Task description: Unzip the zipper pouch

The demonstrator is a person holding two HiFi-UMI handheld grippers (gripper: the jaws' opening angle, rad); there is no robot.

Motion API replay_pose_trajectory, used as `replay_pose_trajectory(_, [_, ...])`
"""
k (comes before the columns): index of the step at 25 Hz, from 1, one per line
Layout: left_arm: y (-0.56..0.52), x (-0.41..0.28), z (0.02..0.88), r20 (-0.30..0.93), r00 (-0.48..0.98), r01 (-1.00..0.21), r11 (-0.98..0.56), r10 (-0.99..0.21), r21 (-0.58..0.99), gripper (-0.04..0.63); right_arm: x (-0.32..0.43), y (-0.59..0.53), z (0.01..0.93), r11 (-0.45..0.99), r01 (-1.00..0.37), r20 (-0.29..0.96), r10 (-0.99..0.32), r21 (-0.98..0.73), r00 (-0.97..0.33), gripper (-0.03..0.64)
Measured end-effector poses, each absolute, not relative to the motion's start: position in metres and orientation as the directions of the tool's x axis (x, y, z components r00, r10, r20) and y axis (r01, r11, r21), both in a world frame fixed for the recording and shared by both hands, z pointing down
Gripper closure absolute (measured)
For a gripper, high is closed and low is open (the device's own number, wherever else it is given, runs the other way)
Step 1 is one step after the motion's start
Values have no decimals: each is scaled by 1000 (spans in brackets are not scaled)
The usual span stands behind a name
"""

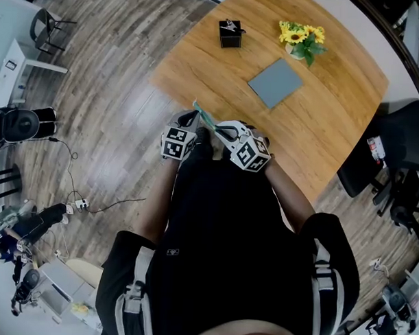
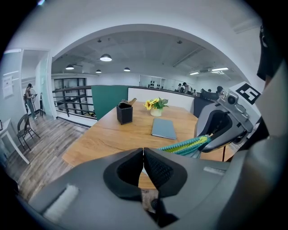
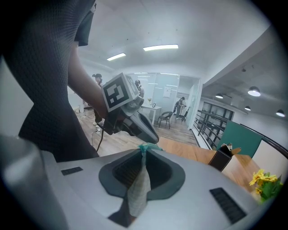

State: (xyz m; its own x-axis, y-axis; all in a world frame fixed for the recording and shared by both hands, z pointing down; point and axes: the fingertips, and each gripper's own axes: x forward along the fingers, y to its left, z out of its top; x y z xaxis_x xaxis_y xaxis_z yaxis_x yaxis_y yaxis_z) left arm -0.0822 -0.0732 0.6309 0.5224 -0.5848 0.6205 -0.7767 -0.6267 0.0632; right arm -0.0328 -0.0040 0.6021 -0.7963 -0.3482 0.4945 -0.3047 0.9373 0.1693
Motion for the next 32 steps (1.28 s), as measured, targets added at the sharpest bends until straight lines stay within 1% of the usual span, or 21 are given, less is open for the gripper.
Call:
replay_pose_trajectory(17, [-83,-79,629,635,505,-776,-630,-584,37,589,-21,0,595,932,-320,492,-361,169,-792,581])
replay_pose_trajectory(32, [-89,-93,629,643,476,-792,-610,-600,16,591,-20,7,589,925,-343,480,-379,164,-791,581])
